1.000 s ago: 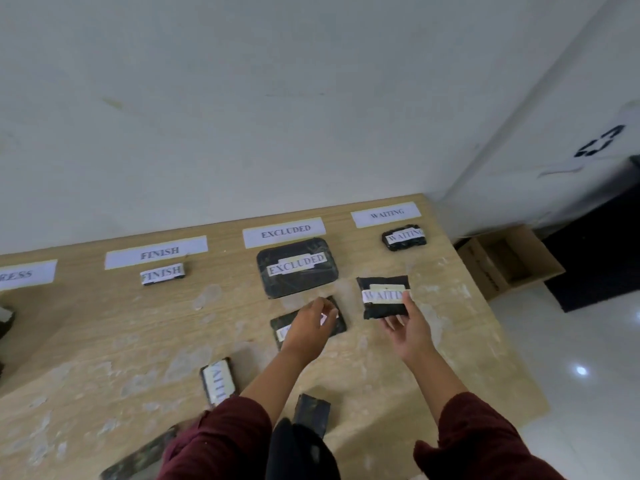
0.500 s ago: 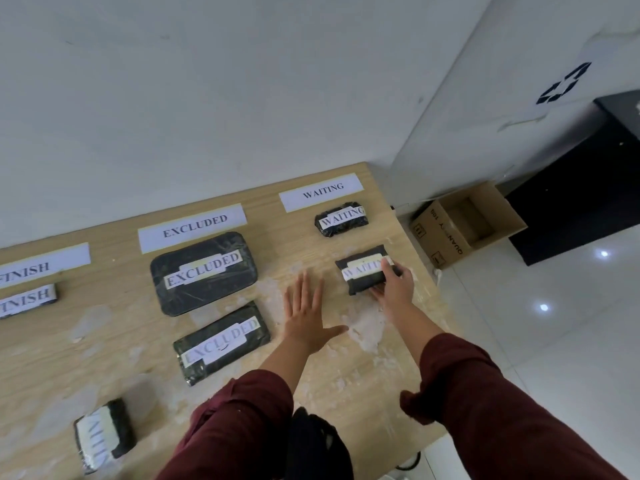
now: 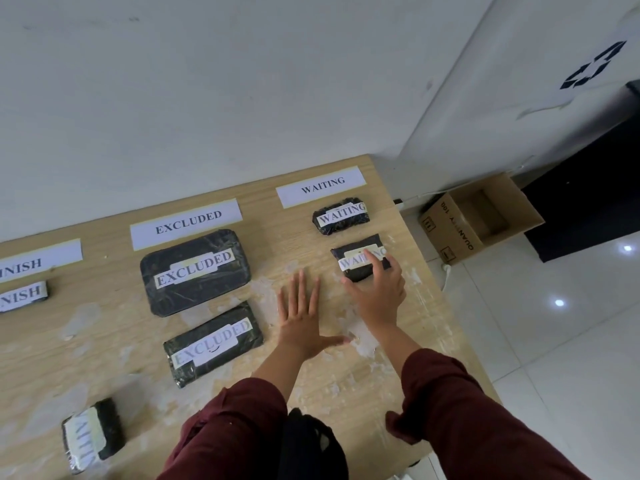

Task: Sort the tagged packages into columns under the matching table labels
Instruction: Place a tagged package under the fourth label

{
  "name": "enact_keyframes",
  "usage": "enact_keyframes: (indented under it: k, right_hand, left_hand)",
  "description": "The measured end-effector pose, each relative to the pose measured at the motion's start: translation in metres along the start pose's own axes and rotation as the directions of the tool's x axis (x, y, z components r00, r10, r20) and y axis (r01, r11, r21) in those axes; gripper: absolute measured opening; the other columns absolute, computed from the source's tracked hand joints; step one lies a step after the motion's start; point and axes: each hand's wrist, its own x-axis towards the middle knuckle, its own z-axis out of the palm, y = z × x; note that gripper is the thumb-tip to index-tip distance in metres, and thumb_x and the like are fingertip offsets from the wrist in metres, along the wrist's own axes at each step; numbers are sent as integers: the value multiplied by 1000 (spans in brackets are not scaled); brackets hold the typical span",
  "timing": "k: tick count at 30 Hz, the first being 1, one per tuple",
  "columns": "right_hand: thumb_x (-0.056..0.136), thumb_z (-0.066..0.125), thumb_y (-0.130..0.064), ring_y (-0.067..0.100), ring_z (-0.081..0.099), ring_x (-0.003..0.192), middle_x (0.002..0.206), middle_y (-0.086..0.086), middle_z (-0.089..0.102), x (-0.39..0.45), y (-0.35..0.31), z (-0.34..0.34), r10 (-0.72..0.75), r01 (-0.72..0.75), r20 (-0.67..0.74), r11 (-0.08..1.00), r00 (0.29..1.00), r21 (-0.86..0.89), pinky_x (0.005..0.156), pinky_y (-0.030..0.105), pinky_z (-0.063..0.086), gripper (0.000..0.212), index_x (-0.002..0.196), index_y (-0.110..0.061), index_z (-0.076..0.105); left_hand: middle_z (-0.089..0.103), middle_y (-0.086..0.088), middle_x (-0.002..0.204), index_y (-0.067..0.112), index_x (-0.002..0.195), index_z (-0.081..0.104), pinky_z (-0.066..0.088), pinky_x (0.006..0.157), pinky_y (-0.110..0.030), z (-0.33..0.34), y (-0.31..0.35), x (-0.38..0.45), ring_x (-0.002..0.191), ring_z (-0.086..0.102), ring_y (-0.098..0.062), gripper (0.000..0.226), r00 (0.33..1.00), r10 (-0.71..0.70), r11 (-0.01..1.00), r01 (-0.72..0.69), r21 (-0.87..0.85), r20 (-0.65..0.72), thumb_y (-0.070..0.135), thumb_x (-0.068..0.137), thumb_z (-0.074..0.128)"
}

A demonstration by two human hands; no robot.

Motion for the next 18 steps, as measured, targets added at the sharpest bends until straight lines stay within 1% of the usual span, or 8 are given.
enact_keyframes:
  k: [3, 5, 6, 8, 11, 13, 15, 18]
  right_hand:
    - [65, 76, -53, 31, 38, 127, 147, 3, 32, 6, -7, -4, 13, -14, 14, 1000, 1000, 27, 102, 49, 30, 70, 129, -40, 50]
    - [63, 78, -51, 33, 39, 126, 146, 5, 32, 6, -10, -7, 15, -16, 24, 1000, 1000, 23, 102, 50, 30, 71, 128, -39, 51]
    - [64, 78, -51, 34, 39, 125, 145, 6, 32, 4, -10, -8, 11, -11, 13, 1000, 1000, 8, 102, 51, 31, 71, 128, -38, 52]
    - [69, 76, -48, 34, 39, 124, 144, 9, 34, -8, -12, -8, -6, 6, -36, 1000, 999, 6, 102, 51, 32, 65, 128, -33, 53]
    - [78, 72, -28, 33, 40, 126, 143, 11, 37, -40, -16, 0, -61, 67, -50, 989, 997, 129, 102, 48, 29, 48, 123, -22, 57]
    - [80, 70, -18, 30, 41, 126, 138, 11, 41, -68, -19, 10, -149, 146, 1, 974, 989, 175, 100, 45, 29, 39, 117, -18, 60]
    - [81, 68, -13, 26, 44, 122, 129, 9, 46, -97, -24, 20, -287, 270, 65, 943, 956, 195, 98, 40, 31, 33, 113, -17, 62]
    - [83, 62, -22, 19, 50, 112, 115, 3, 54, -135, -34, 30, -532, 483, 180, 838, 828, 253, 95, 40, 39, 24, 107, -19, 62]
  left_hand:
    - [-46, -9, 144, 21, 142, -32, -25, 110, -51, -6, -1, -1, 133, -42, -29, 129, 999, 13, 1000, -14, 17, 49, 86, 63, 46]
    - [-40, -10, 148, 21, 146, -25, -20, 114, -50, -13, -4, -3, 136, -37, -28, 116, 997, 39, 999, -40, 11, 72, 79, 74, 44]
    - [-32, -10, 153, 20, 149, -17, -15, 117, -49, -19, -7, -7, 141, -31, -28, 105, 997, 57, 998, -56, -15, 55, 73, 81, 42]
    - [-5, -8, 161, 18, 152, 7, -3, 121, -45, -32, -14, -21, 148, -11, -25, 78, 997, 62, 990, -68, -125, -46, 56, 93, 40]
    - [35, -5, 150, 17, 140, 38, 19, 119, -40, -49, -34, -56, 143, 21, -22, 46, 967, 11, 957, -84, -279, -254, 31, 97, 45]
    - [51, -5, 134, 16, 129, 51, 32, 111, -36, -54, -55, -84, 131, 39, -23, 35, 940, -33, 941, -86, -327, -340, 21, 94, 49]
    - [60, -9, 120, 12, 119, 59, 42, 100, -37, -52, -82, -116, 117, 51, -27, 29, 905, -109, 935, -47, -353, -410, 15, 91, 53]
    - [62, -12, 110, 9, 114, 62, 47, 90, -39, -45, -117, -164, 103, 57, -30, 27, 848, -270, 904, 60, -424, -456, 7, 88, 54]
